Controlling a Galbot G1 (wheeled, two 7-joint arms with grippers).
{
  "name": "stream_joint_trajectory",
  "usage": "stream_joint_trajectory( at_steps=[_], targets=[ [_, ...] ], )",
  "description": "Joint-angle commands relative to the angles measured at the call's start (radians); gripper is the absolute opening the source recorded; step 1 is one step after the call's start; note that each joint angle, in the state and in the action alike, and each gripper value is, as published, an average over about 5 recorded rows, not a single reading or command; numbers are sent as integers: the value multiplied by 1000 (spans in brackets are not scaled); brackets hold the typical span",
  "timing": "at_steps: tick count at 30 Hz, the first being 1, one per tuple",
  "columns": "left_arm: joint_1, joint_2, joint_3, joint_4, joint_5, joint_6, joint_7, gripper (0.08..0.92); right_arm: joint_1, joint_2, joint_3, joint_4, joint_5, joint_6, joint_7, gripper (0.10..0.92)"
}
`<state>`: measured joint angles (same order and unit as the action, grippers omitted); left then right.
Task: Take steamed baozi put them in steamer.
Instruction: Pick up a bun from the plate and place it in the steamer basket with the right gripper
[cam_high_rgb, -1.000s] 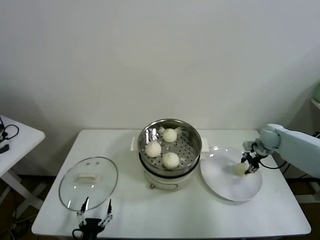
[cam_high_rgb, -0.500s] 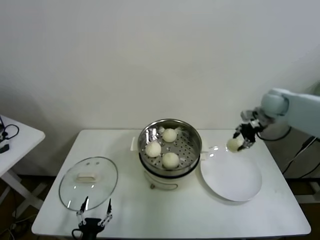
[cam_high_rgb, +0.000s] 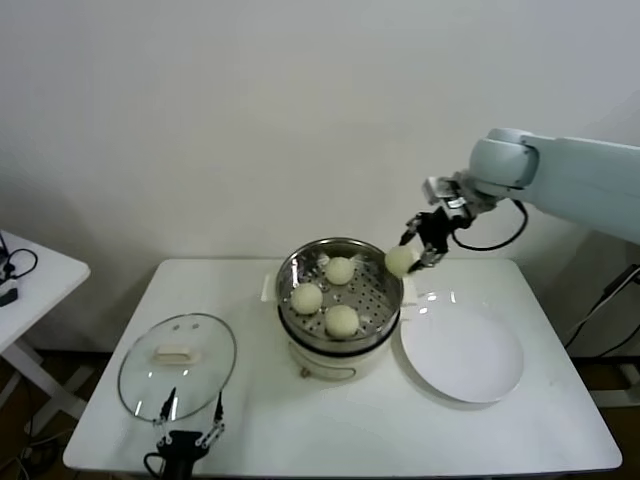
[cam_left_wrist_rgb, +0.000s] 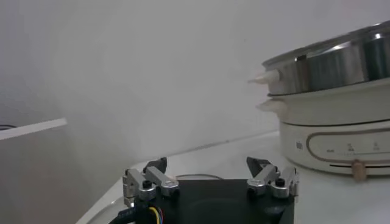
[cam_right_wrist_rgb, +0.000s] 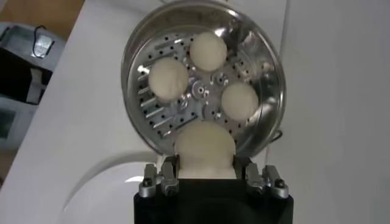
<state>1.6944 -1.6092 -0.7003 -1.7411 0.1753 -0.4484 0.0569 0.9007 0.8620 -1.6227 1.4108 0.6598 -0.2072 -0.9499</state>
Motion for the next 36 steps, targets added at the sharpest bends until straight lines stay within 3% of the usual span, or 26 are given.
stream_joint_trajectory(
  at_steps=[1, 21, 29, 36],
  targets=[
    [-3, 4, -1, 1, -3, 2, 1, 823, -237, 134, 145, -98, -101, -54, 66, 594],
    [-19, 11, -8, 25, -11, 3, 1, 823, -384, 174, 175, -183, -195, -36, 74, 619],
    [-16, 11, -11, 21, -12, 1, 1, 823, -363, 171, 190, -189, -166, -28, 73, 626],
    [-11, 10, -15, 12, -11, -1, 0, 823, -242, 119, 174, -160, -44, -28, 45, 772]
  ],
)
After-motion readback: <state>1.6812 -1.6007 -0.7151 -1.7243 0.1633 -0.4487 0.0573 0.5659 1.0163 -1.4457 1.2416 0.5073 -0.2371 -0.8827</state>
